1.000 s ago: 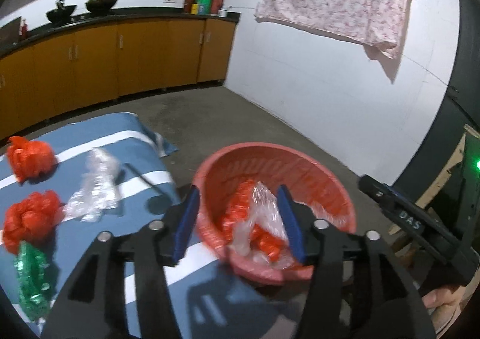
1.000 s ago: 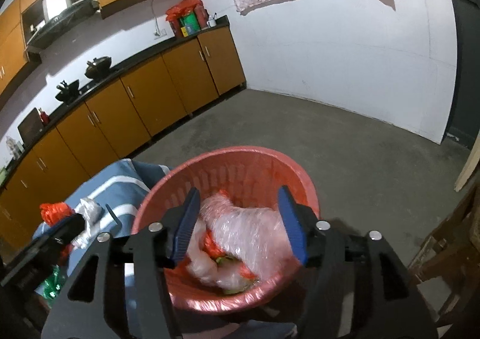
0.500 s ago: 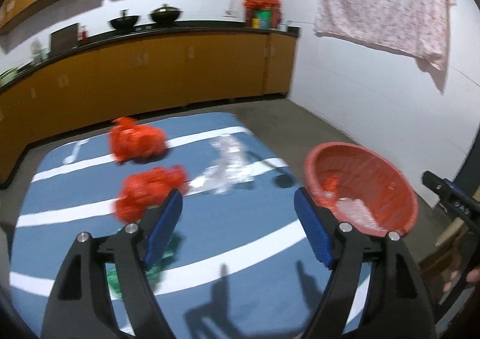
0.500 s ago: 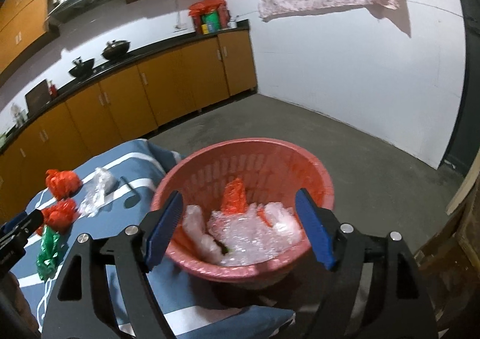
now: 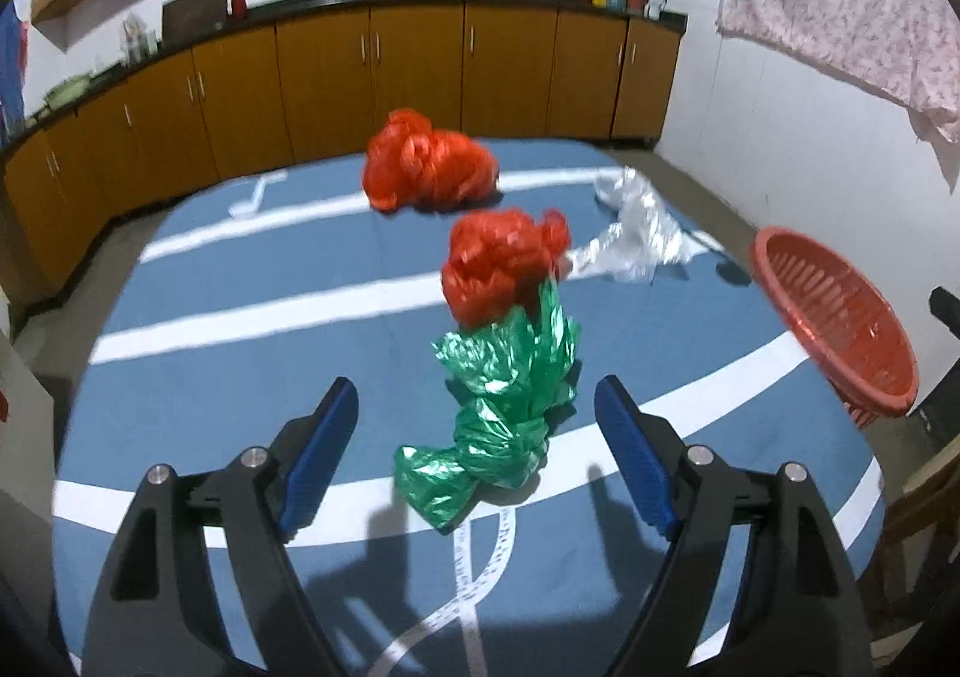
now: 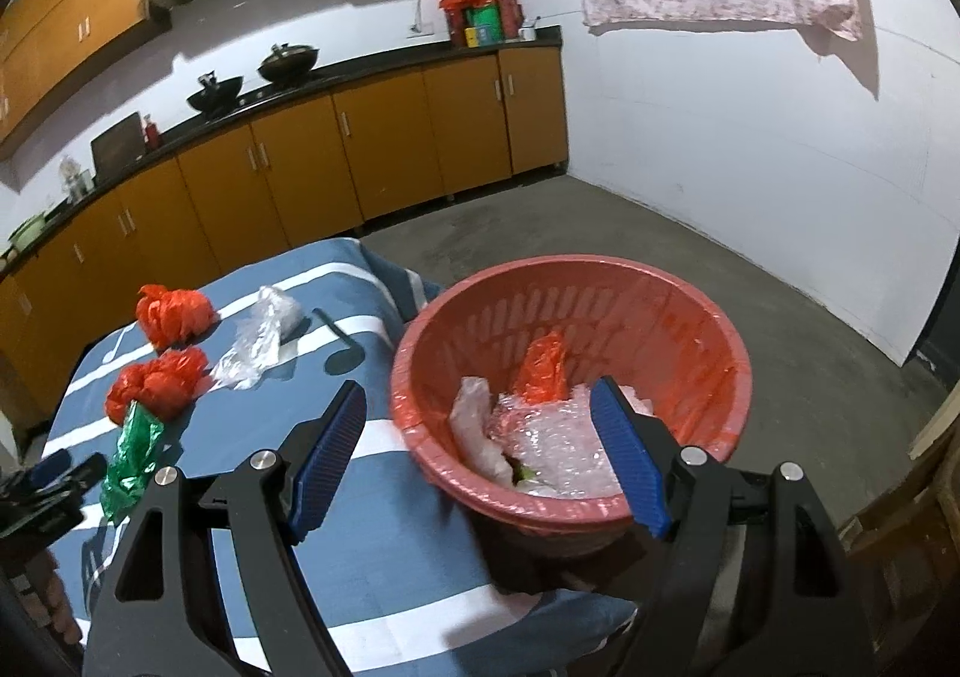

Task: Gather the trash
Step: 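Return the left gripper to the table and grasp the green bag, then grasp the clear plastic bag with the right gripper while the left gripper holds the green bag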

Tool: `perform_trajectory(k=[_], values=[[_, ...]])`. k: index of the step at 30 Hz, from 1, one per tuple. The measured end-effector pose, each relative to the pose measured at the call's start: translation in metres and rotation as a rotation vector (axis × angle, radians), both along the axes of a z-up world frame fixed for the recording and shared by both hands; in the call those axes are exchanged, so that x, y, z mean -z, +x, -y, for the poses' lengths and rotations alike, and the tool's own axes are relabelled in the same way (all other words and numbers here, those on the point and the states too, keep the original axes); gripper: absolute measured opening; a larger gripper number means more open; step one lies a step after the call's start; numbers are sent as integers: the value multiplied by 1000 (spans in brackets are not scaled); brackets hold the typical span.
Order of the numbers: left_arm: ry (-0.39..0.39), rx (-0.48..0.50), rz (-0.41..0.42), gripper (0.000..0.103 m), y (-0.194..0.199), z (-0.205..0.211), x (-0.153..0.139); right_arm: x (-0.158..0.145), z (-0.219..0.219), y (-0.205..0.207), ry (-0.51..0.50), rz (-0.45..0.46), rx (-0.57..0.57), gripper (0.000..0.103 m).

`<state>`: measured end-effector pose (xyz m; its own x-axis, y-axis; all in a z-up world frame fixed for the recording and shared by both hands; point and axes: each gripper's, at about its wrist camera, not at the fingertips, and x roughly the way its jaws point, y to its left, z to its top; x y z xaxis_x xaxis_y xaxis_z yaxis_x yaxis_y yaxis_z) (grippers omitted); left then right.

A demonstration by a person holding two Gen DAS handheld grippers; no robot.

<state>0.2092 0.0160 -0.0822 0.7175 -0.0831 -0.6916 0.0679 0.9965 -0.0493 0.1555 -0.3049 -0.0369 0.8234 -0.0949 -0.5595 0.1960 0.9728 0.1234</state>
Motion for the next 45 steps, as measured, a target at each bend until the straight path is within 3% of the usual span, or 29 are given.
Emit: perform_trajectory(k=[6, 11, 15, 24, 32, 36, 45], values=[[2, 10, -118, 77, 25, 7, 27, 0, -5, 4, -21, -12, -8, 77], [0, 25, -162, 61, 35, 6, 36, 0, -9, 8, -17, -20, -18, 77], [-27, 41, -162, 36, 35, 1, 32, 0, -21, 13, -26, -22, -47, 77], [-37, 29, -146, 34, 7, -38, 28, 2, -72, 36, -42, -32, -163, 77], [-43, -127, -140, 34, 3, -108, 25, 19, -123, 88, -48, -70, -250, 76], [-74, -206, -133, 34, 16, -136, 24, 26, -135, 127, -23, -84, -226, 75], [-82, -274, -87, 34, 52, -155, 16, 50, -148, 204, -31, -160, -142, 75]])
